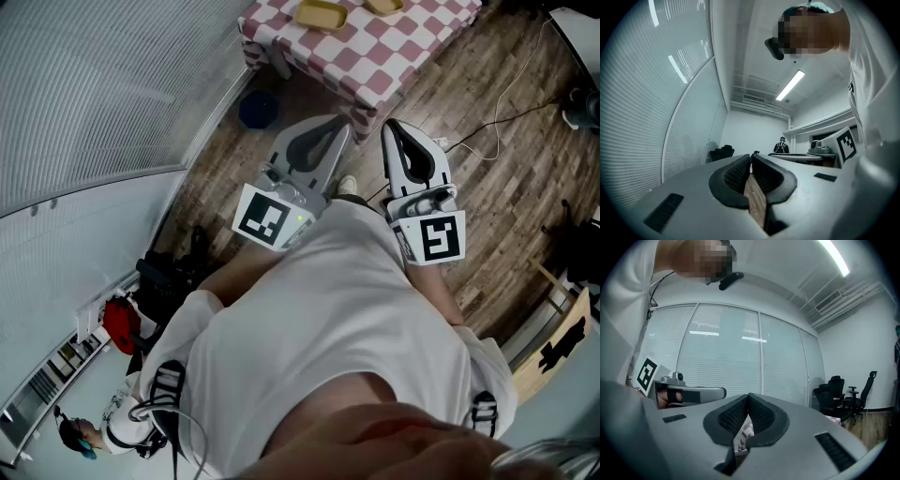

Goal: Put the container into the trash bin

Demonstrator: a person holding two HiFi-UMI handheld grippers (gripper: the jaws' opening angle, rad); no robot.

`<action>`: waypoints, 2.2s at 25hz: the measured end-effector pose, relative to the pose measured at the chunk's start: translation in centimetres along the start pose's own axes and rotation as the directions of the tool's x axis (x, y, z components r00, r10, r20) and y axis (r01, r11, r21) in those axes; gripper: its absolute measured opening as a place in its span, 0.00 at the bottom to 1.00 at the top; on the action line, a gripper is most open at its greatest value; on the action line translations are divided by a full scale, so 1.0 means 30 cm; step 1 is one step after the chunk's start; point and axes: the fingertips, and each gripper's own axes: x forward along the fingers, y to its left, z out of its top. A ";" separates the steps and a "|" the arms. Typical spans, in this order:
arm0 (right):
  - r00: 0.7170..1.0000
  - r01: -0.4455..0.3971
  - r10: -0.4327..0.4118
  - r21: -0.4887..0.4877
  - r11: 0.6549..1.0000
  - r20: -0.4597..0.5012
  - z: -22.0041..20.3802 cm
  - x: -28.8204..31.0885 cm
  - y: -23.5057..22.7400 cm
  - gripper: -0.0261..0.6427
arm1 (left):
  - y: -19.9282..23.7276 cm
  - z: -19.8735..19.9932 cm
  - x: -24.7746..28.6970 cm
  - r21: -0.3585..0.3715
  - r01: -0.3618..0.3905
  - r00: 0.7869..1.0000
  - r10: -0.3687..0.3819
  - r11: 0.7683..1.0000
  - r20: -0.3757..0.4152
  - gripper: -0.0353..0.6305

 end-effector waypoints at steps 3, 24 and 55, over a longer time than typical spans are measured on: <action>1.000 0.000 0.000 0.000 1.000 0.001 0.001 -0.007 -0.006 0.08 | -0.010 -0.005 0.007 -0.002 0.001 1.000 -0.001 1.000 -0.005 0.12; 1.000 -0.021 0.020 0.057 0.998 0.018 -0.025 -0.098 -0.182 0.08 | -0.129 -0.068 0.151 -0.003 -0.036 0.999 0.036 0.999 -0.034 0.12; 0.997 -0.069 0.067 0.047 0.997 0.027 -0.042 0.192 -0.319 0.08 | 0.124 -0.068 0.345 -0.005 -0.062 0.998 0.062 0.998 -0.032 0.12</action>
